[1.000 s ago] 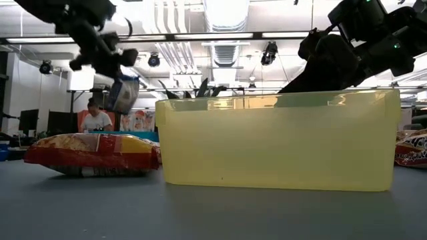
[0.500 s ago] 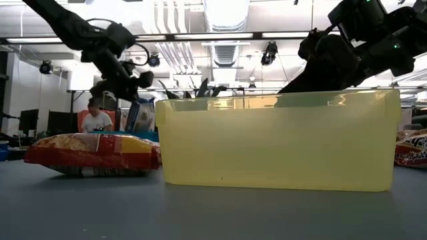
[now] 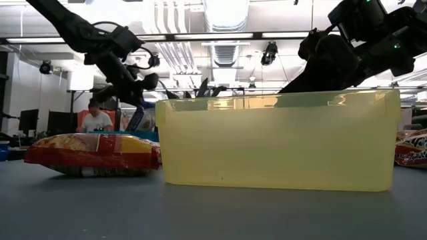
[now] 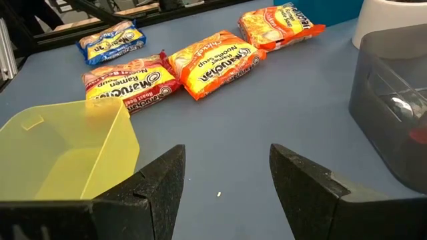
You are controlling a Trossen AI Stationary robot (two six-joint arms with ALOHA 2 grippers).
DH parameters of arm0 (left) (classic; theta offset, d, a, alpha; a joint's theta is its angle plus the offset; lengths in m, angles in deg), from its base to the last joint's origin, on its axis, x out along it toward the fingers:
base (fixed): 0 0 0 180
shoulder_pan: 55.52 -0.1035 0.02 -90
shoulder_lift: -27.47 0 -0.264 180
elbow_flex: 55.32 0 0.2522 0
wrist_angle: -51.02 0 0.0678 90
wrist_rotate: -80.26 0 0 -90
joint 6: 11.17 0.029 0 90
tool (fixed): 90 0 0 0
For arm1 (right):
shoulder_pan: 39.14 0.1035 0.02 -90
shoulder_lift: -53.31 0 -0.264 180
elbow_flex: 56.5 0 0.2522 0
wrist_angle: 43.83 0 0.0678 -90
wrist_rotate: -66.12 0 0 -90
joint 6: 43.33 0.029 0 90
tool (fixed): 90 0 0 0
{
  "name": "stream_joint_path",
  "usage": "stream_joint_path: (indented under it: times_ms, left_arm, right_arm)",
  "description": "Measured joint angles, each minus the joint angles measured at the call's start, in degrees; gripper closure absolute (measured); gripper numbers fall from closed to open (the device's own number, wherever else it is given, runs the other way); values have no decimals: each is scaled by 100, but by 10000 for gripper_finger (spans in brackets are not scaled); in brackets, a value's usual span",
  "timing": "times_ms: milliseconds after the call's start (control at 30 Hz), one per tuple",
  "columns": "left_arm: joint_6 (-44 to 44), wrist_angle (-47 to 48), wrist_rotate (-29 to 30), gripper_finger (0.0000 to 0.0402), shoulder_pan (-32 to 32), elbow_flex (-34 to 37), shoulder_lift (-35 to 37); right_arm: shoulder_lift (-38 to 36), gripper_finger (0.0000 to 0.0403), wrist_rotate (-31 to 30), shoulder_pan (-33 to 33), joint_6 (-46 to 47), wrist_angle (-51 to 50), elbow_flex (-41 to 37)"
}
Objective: Sort Maruchan noodles
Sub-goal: Put the top blue bag into the blue bin
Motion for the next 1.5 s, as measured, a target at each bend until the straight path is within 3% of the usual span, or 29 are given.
stream_joint_path:
  times_ms: [700,1500]
  left_arm:
    - [-529,-27,-462,402,331,0,67]
    - [-443,505,-152,402,350,0,72]
  right_arm:
    - [0,197,-3,1,20,-7,0]
    - [0,197,3,0,121,-18,0]
